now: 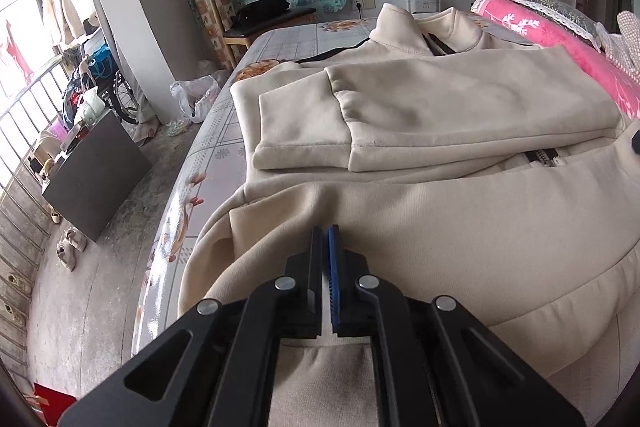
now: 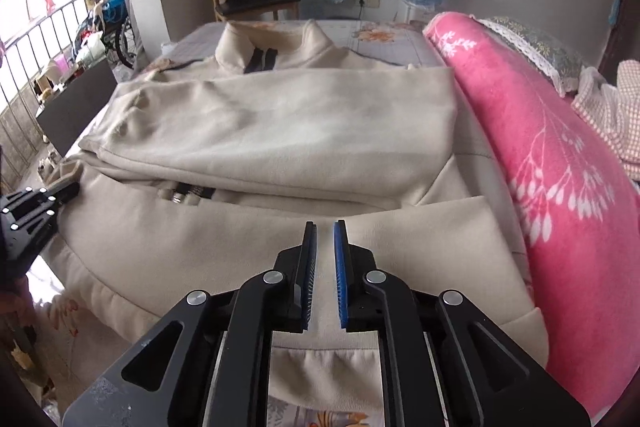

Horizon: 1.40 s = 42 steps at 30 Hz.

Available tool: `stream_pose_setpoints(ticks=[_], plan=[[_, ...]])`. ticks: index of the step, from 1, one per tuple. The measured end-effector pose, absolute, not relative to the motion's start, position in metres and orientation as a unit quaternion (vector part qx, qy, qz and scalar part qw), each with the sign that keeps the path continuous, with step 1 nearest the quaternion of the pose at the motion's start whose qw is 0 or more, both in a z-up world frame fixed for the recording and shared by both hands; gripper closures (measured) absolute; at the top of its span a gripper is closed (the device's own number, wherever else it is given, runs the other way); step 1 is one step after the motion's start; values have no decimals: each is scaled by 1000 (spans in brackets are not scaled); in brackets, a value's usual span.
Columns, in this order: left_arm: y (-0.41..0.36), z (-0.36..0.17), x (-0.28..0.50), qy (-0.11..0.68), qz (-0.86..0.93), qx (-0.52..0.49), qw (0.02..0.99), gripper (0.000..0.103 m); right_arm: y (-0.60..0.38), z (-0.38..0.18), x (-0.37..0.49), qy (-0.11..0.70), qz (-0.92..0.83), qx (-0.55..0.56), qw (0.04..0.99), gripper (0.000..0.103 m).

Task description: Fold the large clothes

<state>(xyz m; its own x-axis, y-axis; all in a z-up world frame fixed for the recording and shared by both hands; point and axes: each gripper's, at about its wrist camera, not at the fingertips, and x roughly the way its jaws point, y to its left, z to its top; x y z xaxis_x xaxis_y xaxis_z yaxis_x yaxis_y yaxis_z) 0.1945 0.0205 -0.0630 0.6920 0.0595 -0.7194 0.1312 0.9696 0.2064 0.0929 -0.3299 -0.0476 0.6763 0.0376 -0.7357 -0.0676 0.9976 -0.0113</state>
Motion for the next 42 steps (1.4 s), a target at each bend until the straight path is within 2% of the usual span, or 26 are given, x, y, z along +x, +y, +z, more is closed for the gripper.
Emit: stream_pose_setpoints(ticks=[4,9,11,14,17,21,24,33,36,39,42], plan=[[20,-63,196,396,-15,121,910,100,-297,-34,79,399,142,-6,906,90],[24,-61,198,403,-22,103,909,100,-242,-60,91,451,252,-22,856,90],[30,-59,199,405,-31,84,910,98,-228,-76,102,469,240,-44,849,91],[48,-47,192,398,-56,33,915,97,-226,-79,116,457,216,-58,861,91],[54,-28,170,374,-94,5,923,97,-234,-82,127,462,222,-27,858,92],[44,-33,158,413,-176,-51,892,93,-242,-84,130,460,228,-6,858,92],[31,-54,163,444,-141,-33,884,92,-246,-83,131,462,225,15,858,93],[45,-58,163,441,-138,-76,884,92,-273,-64,97,456,216,27,863,88],[67,-56,168,437,-90,-85,891,92,-279,-80,96,470,191,14,862,88],[105,-59,169,447,-76,-157,877,92,-288,-84,100,471,196,46,859,90],[116,-54,158,448,-58,-155,879,94,-288,-85,100,469,195,47,860,90]])
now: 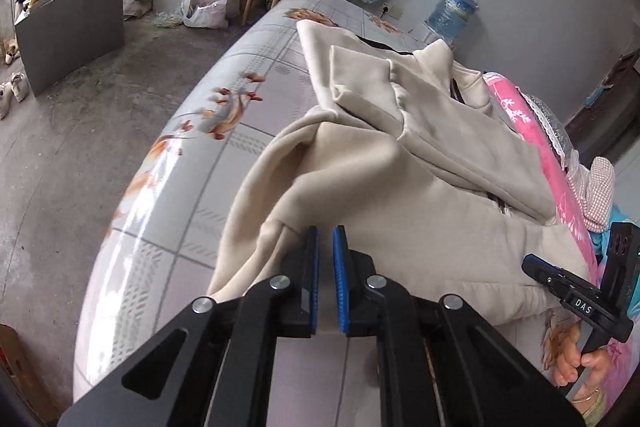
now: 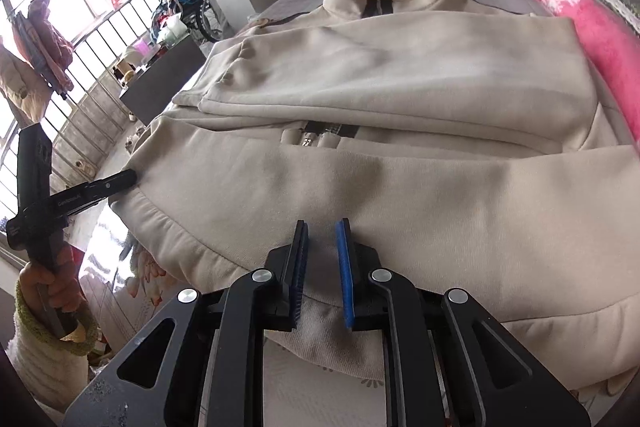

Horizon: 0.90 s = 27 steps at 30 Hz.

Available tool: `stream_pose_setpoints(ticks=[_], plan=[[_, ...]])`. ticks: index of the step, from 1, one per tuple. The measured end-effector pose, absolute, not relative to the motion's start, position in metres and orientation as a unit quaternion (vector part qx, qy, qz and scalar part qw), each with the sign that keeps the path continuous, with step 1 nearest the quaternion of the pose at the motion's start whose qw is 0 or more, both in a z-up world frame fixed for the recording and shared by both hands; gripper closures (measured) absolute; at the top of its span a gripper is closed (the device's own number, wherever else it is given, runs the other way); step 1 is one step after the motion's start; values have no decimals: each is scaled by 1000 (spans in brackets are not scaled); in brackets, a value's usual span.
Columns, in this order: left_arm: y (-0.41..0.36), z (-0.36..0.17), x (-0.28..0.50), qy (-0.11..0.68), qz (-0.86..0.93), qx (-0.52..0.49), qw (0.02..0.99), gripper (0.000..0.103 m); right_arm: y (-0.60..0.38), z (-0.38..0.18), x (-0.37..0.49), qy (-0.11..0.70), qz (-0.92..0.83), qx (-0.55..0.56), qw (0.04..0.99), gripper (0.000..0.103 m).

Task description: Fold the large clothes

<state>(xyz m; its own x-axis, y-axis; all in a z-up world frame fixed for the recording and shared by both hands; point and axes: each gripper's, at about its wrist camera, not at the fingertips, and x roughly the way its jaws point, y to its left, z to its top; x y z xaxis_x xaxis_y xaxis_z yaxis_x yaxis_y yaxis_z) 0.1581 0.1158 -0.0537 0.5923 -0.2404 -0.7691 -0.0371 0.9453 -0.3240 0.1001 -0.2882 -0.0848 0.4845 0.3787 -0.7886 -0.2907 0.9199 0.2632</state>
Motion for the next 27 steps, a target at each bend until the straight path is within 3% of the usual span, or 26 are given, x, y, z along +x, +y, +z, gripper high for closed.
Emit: stream_pose_setpoints(ticks=[7,10,19,24,27], plan=[[113,-36,166,419,-85,-169,888,94,-288,-84,99,468,193,42,861,90],[112,-54,182,460,-24,-127,879,94,-289,-84,98,468,194,41,861,90],[110,-53,154,448,-15,-117,886,93,-289,-85,99,466,199,37,861,90],[90,-39,173,418,-95,-105,897,93,-288,-85,100,466,201,34,861,90],[92,-58,199,458,-42,-88,883,93,-288,-85,100,465,200,34,862,90]])
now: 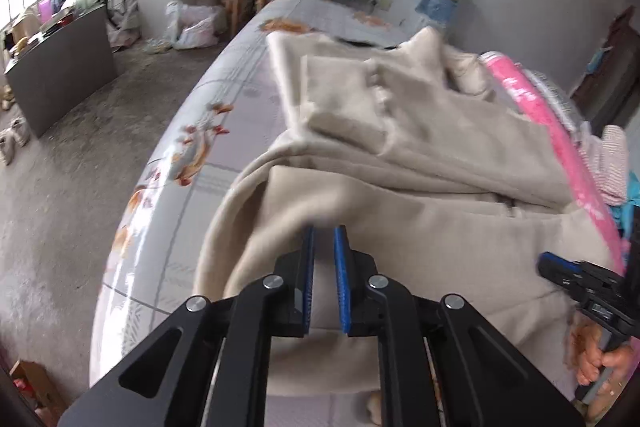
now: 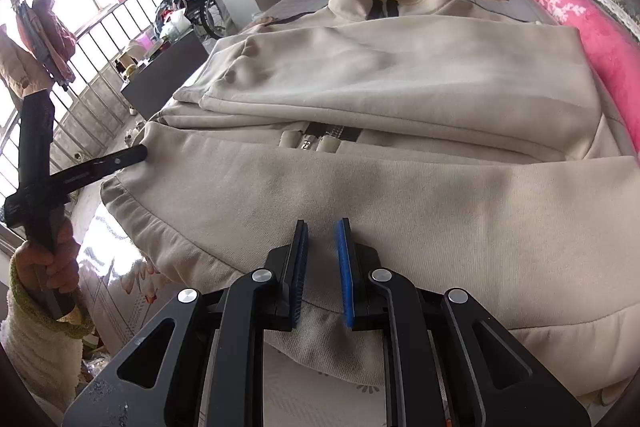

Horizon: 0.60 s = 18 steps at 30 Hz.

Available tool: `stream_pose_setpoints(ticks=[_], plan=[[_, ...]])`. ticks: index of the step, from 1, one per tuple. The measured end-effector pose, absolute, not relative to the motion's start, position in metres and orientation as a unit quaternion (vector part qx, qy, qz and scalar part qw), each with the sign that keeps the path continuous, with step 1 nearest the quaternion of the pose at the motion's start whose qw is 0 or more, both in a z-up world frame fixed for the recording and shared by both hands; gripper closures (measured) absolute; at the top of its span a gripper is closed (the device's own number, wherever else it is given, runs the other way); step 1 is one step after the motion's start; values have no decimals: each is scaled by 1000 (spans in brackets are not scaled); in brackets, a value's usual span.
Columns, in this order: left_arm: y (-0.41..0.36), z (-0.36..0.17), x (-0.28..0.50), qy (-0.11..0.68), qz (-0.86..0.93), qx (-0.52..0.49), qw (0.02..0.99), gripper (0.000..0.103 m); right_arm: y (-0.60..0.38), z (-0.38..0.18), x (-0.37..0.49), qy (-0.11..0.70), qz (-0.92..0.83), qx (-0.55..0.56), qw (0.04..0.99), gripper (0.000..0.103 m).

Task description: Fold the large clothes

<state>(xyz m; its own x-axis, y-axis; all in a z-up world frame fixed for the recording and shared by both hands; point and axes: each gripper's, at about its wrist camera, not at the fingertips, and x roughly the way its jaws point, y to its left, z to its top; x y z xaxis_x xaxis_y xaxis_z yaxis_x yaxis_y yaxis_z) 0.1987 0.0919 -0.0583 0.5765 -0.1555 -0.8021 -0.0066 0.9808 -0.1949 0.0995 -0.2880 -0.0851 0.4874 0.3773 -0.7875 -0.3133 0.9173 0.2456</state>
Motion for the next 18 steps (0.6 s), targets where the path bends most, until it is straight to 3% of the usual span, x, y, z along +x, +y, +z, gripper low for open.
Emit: stream_pose_setpoints(ticks=[8,12,18], plan=[[96,-45,184,422,-30,-104,900,92,-288,-85,99,464,199,36,863,90],[72,-50,182,437,-55,-64,895,85,-292,-82,100,463,185,21,867,91],[71,-58,184,444,-41,-43,894,85,-358,-78,105,453,73,-4,889,92]])
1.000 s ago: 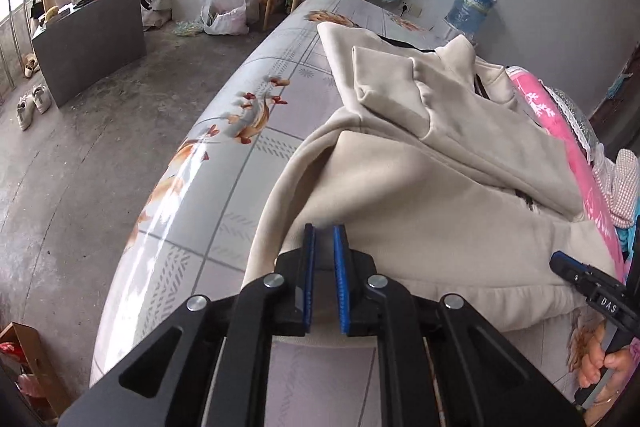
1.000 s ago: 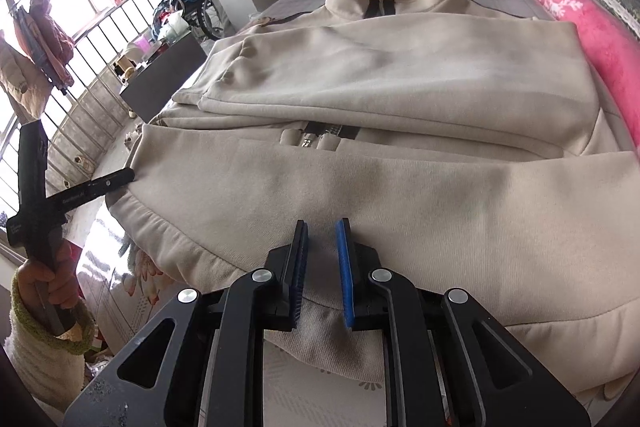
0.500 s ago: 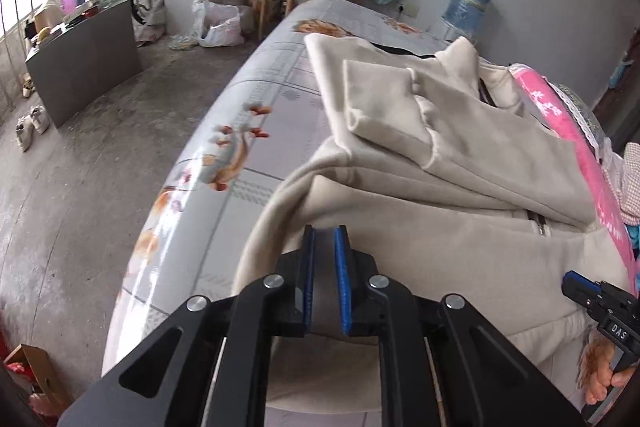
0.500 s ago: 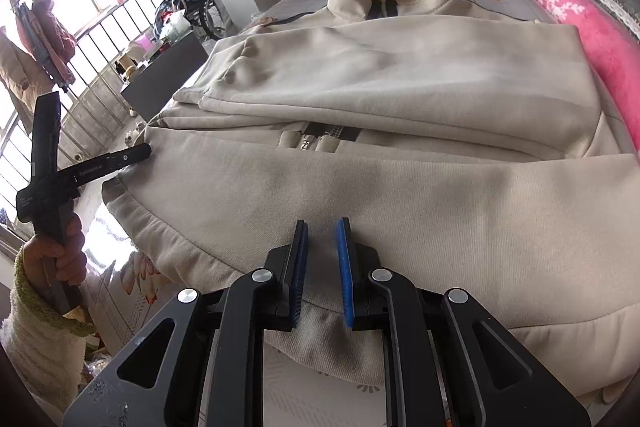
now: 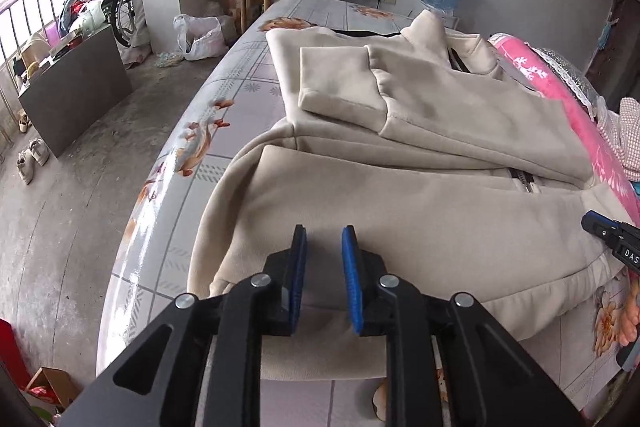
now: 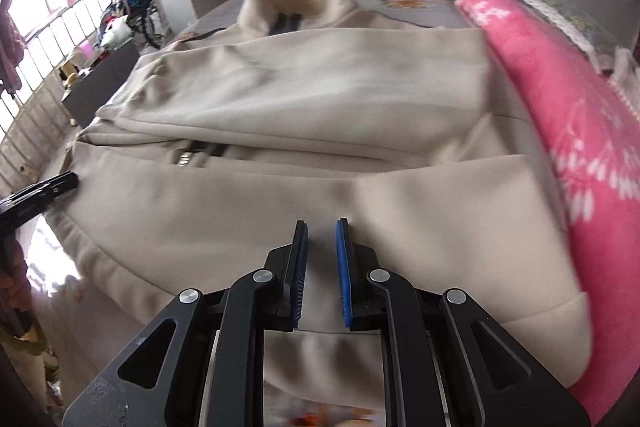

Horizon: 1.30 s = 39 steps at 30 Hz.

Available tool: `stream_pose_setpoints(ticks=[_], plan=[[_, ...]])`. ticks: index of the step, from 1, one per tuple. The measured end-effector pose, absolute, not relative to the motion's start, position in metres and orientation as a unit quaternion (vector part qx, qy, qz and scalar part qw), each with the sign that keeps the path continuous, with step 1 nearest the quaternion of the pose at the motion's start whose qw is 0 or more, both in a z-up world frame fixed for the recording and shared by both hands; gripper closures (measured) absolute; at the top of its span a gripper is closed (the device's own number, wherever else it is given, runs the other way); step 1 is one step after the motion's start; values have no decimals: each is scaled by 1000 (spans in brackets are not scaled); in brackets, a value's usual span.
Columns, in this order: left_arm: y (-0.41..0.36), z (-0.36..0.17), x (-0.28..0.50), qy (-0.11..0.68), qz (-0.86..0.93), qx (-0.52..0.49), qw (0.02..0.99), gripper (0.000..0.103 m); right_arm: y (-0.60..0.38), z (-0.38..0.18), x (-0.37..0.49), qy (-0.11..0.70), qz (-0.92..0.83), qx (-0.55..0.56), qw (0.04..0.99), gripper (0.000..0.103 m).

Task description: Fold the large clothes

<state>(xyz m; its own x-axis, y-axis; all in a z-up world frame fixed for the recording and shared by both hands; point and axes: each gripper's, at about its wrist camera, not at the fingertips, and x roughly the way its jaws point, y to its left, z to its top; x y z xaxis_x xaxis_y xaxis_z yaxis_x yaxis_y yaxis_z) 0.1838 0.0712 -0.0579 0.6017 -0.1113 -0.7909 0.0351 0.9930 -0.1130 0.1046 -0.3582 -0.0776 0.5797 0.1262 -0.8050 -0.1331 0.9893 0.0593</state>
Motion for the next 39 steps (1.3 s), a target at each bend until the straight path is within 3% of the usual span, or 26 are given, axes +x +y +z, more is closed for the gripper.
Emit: stream_pose_setpoints(ticks=[2,4,9,16,17,18,19,20,23,28,39], plan=[[71,-58,184,445,-43,-44,893,85,-389,-76,106,458,54,20,887,101],[71,-58,184,444,-44,-39,894,85,-414,-66,101,453,27,41,890,101],[70,-57,184,444,-43,-35,894,85,-433,-47,80,436,8,52,899,91],[77,-55,182,450,-49,-55,890,84,-428,-59,77,448,-15,30,893,90],[79,-52,180,451,-49,-62,889,82,-427,-53,74,443,-18,31,896,83],[82,-48,176,447,-52,-68,890,74,-426,-48,69,438,-17,34,898,74],[83,-42,170,439,-56,-72,894,64,-426,-42,63,431,-15,38,901,59],[84,-37,163,430,-59,-73,898,59,-426,-36,56,424,-15,40,905,50],[87,-25,139,411,-76,-70,906,46,-430,-26,37,424,-9,50,904,43],[96,-27,99,415,-104,-88,900,37,-446,-37,7,450,8,126,884,40],[128,-64,92,428,-117,-233,865,36,-460,-58,11,444,-6,193,875,40]])
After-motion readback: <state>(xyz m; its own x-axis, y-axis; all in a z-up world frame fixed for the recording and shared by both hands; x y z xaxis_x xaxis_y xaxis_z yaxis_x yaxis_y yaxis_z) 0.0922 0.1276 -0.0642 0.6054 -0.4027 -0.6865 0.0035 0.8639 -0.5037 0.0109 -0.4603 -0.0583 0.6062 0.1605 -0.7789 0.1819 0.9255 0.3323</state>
